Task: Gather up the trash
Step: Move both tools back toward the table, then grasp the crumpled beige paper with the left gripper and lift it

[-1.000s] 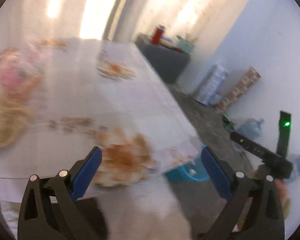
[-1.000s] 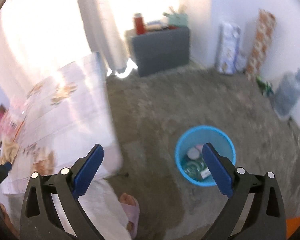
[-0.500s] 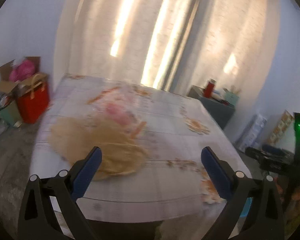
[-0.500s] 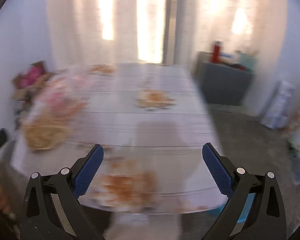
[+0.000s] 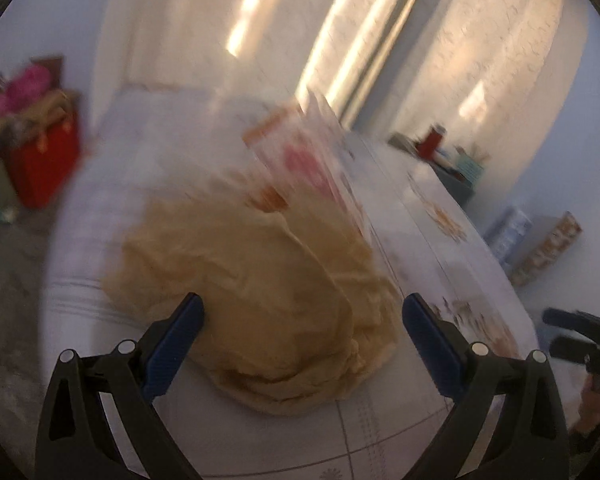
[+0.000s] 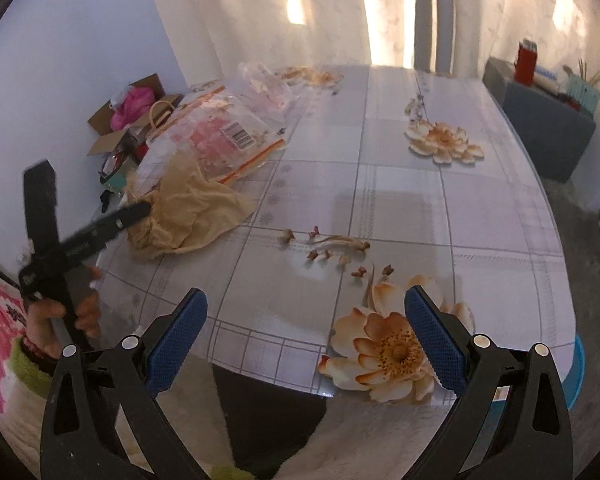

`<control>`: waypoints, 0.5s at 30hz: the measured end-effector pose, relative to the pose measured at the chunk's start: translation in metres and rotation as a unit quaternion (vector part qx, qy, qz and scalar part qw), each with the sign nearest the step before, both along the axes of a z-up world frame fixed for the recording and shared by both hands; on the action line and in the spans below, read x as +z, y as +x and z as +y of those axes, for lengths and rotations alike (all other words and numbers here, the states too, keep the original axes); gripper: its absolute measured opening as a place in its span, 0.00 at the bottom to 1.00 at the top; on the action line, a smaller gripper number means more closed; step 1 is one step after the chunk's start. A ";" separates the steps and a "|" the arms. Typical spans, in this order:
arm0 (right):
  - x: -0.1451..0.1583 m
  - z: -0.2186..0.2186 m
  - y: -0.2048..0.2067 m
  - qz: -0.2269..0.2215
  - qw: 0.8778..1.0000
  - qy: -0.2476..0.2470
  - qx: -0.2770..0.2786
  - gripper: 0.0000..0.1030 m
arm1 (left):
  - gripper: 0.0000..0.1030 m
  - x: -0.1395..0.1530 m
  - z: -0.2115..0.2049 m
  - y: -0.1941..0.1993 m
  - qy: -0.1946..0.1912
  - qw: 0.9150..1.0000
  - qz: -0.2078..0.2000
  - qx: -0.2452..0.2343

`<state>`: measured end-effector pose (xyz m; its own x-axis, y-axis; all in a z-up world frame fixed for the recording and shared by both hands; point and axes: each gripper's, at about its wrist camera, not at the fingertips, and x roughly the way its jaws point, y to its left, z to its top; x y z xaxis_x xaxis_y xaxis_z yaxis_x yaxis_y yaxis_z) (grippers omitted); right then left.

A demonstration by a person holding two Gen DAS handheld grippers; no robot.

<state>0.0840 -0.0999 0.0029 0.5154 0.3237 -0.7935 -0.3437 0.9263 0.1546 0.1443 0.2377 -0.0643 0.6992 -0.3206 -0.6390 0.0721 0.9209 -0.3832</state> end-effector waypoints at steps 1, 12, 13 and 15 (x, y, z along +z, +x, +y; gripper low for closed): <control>0.000 0.001 0.001 0.005 1.000 0.002 -0.003 0.92 | 0.95 -0.004 -0.003 0.002 0.000 1.000 0.008 -0.008; -0.023 0.024 0.016 0.043 0.999 -0.009 0.011 0.92 | 0.94 -0.021 -0.055 0.003 0.192 0.981 0.028 -0.002; -0.024 0.025 0.017 0.044 0.999 -0.009 0.012 0.92 | 0.92 -0.023 -0.058 0.000 0.203 0.979 0.024 0.000; -0.025 0.024 0.019 0.047 0.999 -0.008 0.012 0.92 | 0.89 -0.024 -0.060 -0.004 0.202 0.979 0.018 0.008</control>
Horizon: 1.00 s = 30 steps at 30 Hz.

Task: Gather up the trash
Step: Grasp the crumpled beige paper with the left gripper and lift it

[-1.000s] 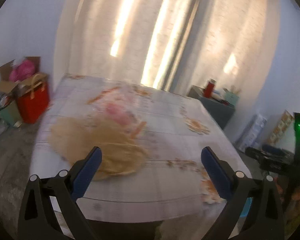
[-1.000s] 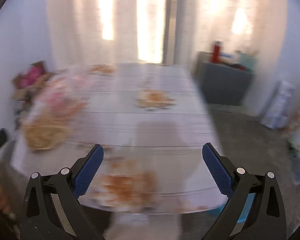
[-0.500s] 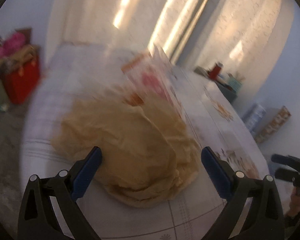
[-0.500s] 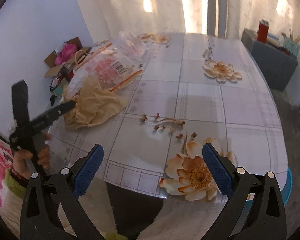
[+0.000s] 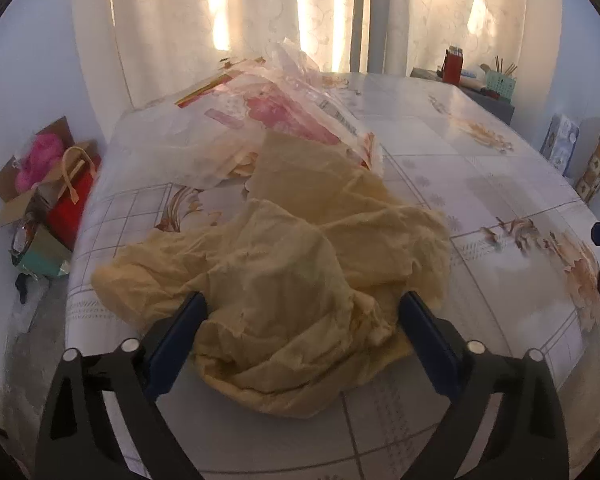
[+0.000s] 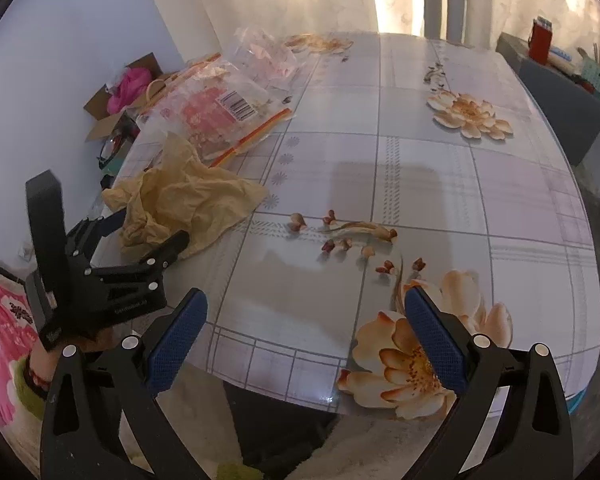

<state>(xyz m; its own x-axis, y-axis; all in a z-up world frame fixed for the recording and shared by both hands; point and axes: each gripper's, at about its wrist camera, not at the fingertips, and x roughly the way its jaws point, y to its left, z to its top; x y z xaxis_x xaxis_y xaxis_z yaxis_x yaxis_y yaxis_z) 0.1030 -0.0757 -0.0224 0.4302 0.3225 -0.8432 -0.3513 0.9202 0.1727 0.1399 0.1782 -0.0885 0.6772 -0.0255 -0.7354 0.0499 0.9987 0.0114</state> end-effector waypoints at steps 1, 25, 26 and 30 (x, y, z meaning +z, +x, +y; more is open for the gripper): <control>0.000 0.000 0.001 0.001 1.000 0.001 -0.001 0.92 | 0.85 0.000 0.001 -0.002 -0.001 1.000 -0.002 0.004; 0.002 -0.025 -0.009 0.014 0.999 0.029 -0.026 0.92 | 0.15 -0.009 0.089 -0.033 -0.499 0.864 0.066 0.023; 0.002 -0.025 -0.009 0.015 0.999 0.030 -0.026 0.92 | 0.15 -0.013 0.091 -0.032 -0.481 0.873 0.074 0.039; 0.004 -0.023 -0.012 0.011 0.999 0.029 -0.022 0.92 | 0.15 -0.011 0.089 -0.034 -0.404 0.910 0.072 0.063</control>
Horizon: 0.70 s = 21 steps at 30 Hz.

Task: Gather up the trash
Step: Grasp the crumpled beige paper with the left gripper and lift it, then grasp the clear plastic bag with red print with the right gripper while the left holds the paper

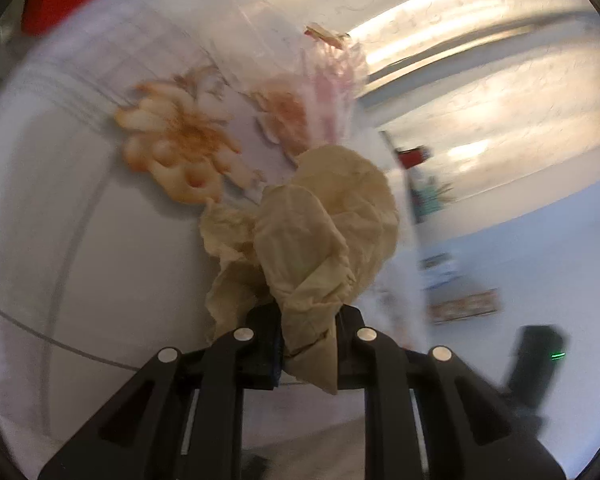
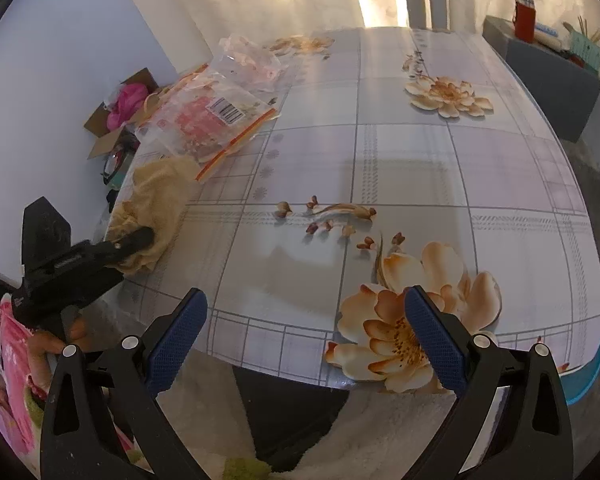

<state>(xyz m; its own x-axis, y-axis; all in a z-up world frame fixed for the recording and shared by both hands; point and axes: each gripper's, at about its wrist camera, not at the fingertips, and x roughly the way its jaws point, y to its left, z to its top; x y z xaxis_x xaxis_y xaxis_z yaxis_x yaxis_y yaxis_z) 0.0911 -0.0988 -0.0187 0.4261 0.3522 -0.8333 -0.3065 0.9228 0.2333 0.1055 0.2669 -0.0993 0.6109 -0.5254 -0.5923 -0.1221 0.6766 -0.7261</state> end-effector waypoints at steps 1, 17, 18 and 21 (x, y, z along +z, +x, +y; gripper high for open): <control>0.000 0.001 -0.001 -0.001 1.000 -0.001 0.001 0.92 | 0.15 0.001 -0.002 -0.001 0.012 1.000 -0.001 0.000; 0.014 0.030 -0.009 -0.040 0.997 0.016 0.057 0.82 | 0.15 0.015 -0.028 0.005 0.144 0.989 -0.038 0.006; 0.016 0.032 -0.008 -0.045 0.997 0.017 0.060 0.82 | 0.15 0.015 -0.029 0.005 0.146 0.988 -0.039 0.008; 0.024 0.039 -0.001 -0.062 0.995 0.025 0.072 0.82 | 0.15 0.016 -0.029 0.004 0.153 0.987 -0.040 0.015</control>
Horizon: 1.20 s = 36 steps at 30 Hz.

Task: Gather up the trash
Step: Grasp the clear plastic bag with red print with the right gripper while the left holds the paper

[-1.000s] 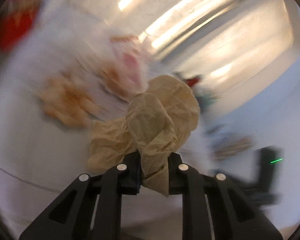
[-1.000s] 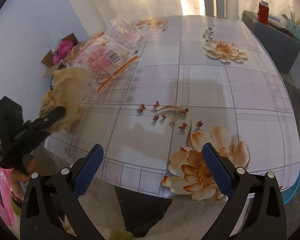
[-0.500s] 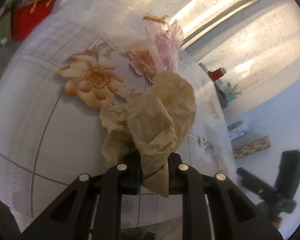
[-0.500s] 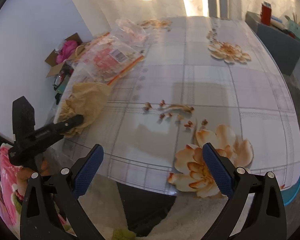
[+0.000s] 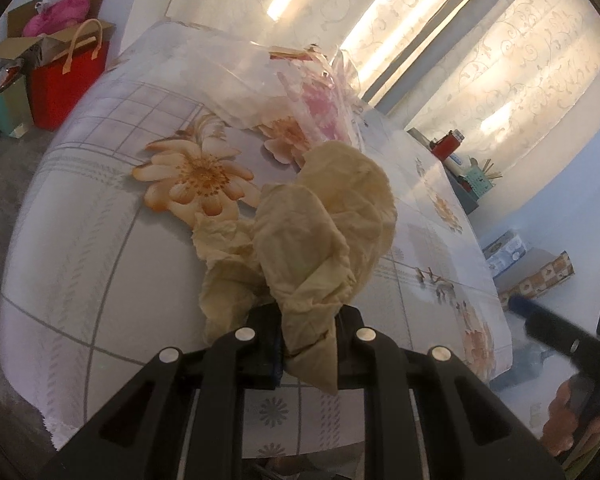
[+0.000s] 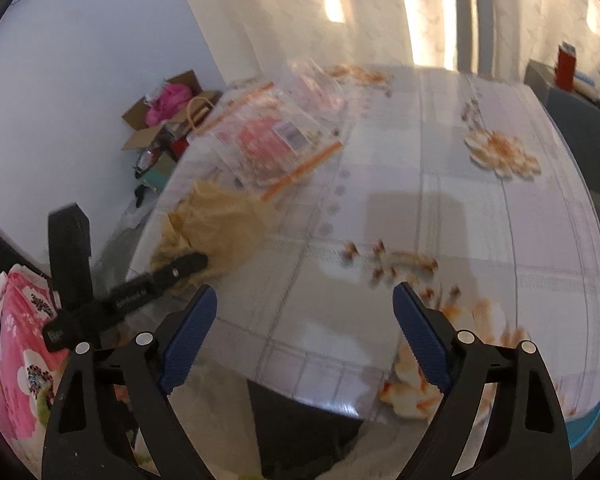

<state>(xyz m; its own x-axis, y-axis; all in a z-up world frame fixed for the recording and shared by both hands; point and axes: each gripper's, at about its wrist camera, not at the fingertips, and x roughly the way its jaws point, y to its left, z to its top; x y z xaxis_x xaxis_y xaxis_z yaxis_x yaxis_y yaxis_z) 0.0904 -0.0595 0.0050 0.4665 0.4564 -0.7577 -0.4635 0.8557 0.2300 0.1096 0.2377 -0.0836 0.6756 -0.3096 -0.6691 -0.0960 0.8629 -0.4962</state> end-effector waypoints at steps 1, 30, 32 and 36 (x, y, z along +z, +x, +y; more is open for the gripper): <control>0.003 0.004 0.004 -0.005 1.000 0.002 0.005 0.82 | 0.15 0.000 0.001 -0.002 0.002 1.000 0.000 0.003; -0.029 0.181 0.101 -0.105 0.964 -0.189 0.153 0.77 | 0.15 -0.005 0.018 -0.029 0.013 0.999 -0.028 0.039; -0.035 0.187 0.106 -0.110 0.960 -0.206 0.154 0.79 | 0.15 -0.005 0.018 -0.029 0.013 0.999 -0.029 0.039; -0.044 0.196 0.114 -0.115 0.954 -0.233 0.152 0.80 | 0.15 -0.006 0.019 -0.030 0.007 0.999 -0.031 0.037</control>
